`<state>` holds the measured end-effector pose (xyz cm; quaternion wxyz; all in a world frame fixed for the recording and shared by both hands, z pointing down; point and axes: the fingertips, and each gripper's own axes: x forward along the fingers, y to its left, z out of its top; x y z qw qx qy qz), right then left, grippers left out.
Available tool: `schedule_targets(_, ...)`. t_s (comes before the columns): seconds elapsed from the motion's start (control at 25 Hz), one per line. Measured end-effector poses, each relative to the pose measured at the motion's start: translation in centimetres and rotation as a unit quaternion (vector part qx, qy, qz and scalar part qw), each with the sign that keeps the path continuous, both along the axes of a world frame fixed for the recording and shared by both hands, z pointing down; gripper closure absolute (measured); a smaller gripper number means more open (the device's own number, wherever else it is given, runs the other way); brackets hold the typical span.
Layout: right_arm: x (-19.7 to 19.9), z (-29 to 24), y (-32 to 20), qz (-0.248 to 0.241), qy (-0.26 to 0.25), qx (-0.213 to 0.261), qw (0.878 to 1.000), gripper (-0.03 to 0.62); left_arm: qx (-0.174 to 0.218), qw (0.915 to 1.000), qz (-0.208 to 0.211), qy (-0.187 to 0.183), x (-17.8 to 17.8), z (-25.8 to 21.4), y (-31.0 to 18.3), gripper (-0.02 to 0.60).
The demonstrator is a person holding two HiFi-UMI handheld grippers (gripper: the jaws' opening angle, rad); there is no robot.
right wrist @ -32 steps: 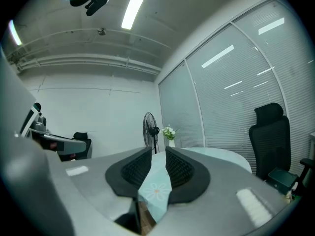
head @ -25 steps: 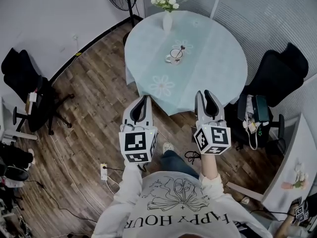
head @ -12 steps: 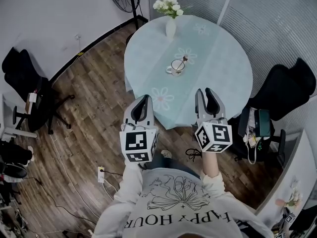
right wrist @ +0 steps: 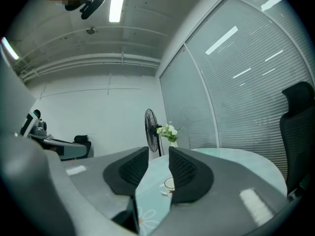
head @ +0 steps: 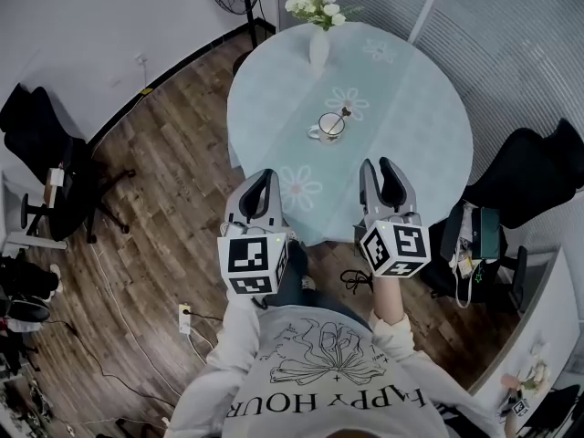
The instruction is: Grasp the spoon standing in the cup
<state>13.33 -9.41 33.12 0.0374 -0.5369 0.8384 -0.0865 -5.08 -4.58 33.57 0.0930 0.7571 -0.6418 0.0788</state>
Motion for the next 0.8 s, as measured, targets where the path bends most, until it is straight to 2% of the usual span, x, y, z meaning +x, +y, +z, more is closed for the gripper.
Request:
schedule_targets(0.36, -0.9, 1.1, -5.8, 0.015, -0.003, -0.01, 1.0, 0.464, -0.008, 0.9997, 0.021, 0.004, -0.8, 1.2, -6.1, 0.575)
schedule_targets(0.8, -1.9, 3.8, -12.3, 0.035, -0.005, -0.047, 0.998, 0.451, -0.023, 0.9986, 0.046, 0.011, -2.3, 2.4, -14.1, 0.575)
